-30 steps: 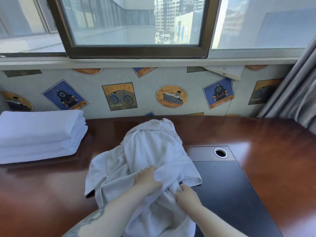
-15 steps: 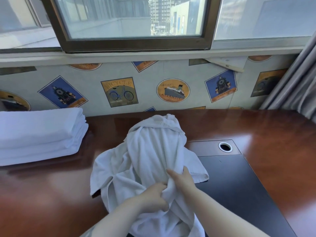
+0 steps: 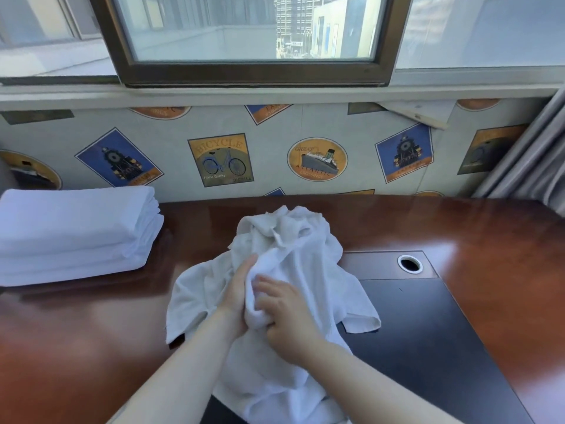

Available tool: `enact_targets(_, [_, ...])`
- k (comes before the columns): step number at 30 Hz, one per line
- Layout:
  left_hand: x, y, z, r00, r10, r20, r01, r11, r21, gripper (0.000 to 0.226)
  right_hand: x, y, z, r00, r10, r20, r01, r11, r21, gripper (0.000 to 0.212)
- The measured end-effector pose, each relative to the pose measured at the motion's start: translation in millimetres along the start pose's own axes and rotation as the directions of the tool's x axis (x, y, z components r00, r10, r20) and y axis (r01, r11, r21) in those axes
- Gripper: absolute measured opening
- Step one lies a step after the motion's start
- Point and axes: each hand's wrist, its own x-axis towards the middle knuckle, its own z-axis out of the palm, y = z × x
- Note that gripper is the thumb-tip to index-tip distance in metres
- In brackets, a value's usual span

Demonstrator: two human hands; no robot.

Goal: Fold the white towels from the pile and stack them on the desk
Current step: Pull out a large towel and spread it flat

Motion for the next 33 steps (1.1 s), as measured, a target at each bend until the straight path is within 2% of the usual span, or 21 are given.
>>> enact_targets(1, [1, 2, -2, 0.999, 0.026, -0.023, -0.023, 0.993, 0.114, 0.047, -3, 1, 3, 0.996, 0.000, 0.090, 0.002, 1.000, -0.016, 0.025])
enact_targets(3, [8, -7, -11, 0.984, 0.135, -0.117, -0.076, 0.910, 0.408, 0.064, -11, 5, 5, 0.966, 0.033, 0.256, -0.005, 0.994, -0.108, 0.028])
enact_targets(5, [10, -24, -18, 0.961, 0.196, -0.196, -0.063, 0.843, 0.534, 0.068, -18, 11, 4, 0.875, 0.117, 0.470, -0.040, 0.985, -0.170, 0.023])
enact_targets(6, [12, -34, -23, 0.945, 0.230, -0.232, -0.058, 0.818, 0.573, 0.062, -21, 13, 4, 0.822, 0.177, 0.541, -0.107, 0.982, -0.159, 0.019])
enact_targets(8, [17, -50, -33, 0.905, 0.321, -0.280, -0.061, 0.749, 0.660, 0.040, -27, 17, 3, 0.737, 0.300, 0.606, -0.346, 0.937, -0.043, 0.015])
enact_targets(9, [20, -55, -35, 0.894, 0.364, -0.262, -0.088, 0.715, 0.693, 0.026, -30, 17, 4, 0.724, 0.330, 0.606, -0.448, 0.893, 0.049, 0.013])
enact_targets(11, [24, -59, -33, 0.891, 0.374, -0.259, -0.107, 0.726, 0.679, 0.005, -29, 17, 7, 0.770, 0.388, 0.506, -0.542, 0.816, 0.199, 0.018])
enact_targets(13, [24, -58, -32, 0.885, 0.334, -0.326, -0.042, 0.753, 0.657, 0.019, -28, 20, 12, 0.823, 0.483, 0.299, -0.558, 0.785, 0.268, 0.021])
enact_targets(15, [13, -55, -32, 0.865, 0.348, -0.360, -0.032, 0.756, 0.654, 0.030, -25, 28, 16, 0.814, 0.573, 0.094, -0.569, 0.754, 0.329, 0.013])
enact_targets(16, [6, -54, -33, 0.880, 0.364, -0.305, -0.086, 0.753, 0.652, 0.030, -21, 31, 17, 0.786, 0.617, 0.040, -0.583, 0.718, 0.380, 0.017])
enact_targets(17, [-1, -53, -33, 0.909, 0.363, -0.203, -0.150, 0.742, 0.653, 0.027, -17, 33, 16, 0.753, 0.658, 0.029, -0.596, 0.661, 0.456, 0.031])
enact_targets(19, [-15, -55, -29, 0.965, 0.262, 0.028, -0.202, 0.668, 0.716, 0.020, -4, 38, 16, 0.689, 0.720, 0.088, -0.589, 0.485, 0.646, 0.058])
enact_targets(20, [-21, -59, -25, 0.981, 0.157, 0.114, -0.187, 0.611, 0.770, 0.021, 2, 42, 16, 0.646, 0.749, 0.148, -0.600, 0.379, 0.705, 0.063])
enact_targets(22, [-29, -67, -18, 0.980, -0.085, 0.180, -0.116, 0.487, 0.866, 0.039, 9, 51, 16, 0.513, 0.812, 0.280, -0.661, 0.165, 0.732, 0.055])
enact_targets(23, [-32, -68, -16, 0.968, -0.187, 0.168, -0.073, 0.433, 0.899, 0.049, 9, 54, 17, 0.432, 0.844, 0.319, -0.695, 0.086, 0.714, 0.046])
enact_targets(25, [-34, -62, -20, 0.933, -0.324, 0.155, -0.029, 0.363, 0.931, 0.049, 5, 56, 17, 0.305, 0.881, 0.363, -0.737, -0.024, 0.676, 0.028])
enact_targets(27, [-32, -51, -26, 0.916, -0.354, 0.191, -0.037, 0.399, 0.916, 0.045, 1, 57, 11, 0.280, 0.886, 0.370, -0.683, -0.087, 0.725, 0.010])
enact_targets(28, [-31, -45, -29, 0.928, -0.304, 0.214, -0.053, 0.463, 0.885, 0.050, 2, 59, 7, 0.283, 0.883, 0.375, -0.619, -0.131, 0.774, 0.014])
enact_targets(31, [-24, -34, -33, 0.979, -0.040, 0.198, -0.125, 0.652, 0.748, 0.066, -1, 57, -5, 0.303, 0.852, 0.428, -0.419, -0.284, 0.862, 0.017])
enact_targets(33, [-16, -37, -34, 0.991, 0.091, 0.095, -0.131, 0.730, 0.670, 0.063, -4, 57, -20, 0.377, 0.832, 0.407, -0.323, -0.294, 0.900, 0.016])
